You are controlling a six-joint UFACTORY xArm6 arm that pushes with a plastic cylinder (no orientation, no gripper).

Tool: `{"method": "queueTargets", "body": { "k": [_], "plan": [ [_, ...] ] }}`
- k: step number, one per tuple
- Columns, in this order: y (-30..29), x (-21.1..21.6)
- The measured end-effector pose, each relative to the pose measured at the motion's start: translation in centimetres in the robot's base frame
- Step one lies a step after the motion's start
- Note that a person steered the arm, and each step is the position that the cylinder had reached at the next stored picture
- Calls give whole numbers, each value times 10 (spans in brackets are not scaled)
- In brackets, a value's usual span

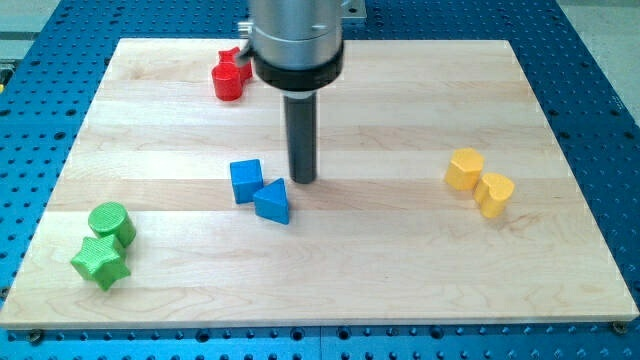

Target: Move your arm to the bottom right of the triangle

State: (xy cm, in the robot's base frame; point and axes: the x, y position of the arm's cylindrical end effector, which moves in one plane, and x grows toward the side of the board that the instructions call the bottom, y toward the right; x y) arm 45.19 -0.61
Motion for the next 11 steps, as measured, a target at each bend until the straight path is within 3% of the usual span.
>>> {"method": "queueTargets", "body": {
  "k": [3,11],
  "plan": [
    [31,65],
    [6,65]
  ]
}}
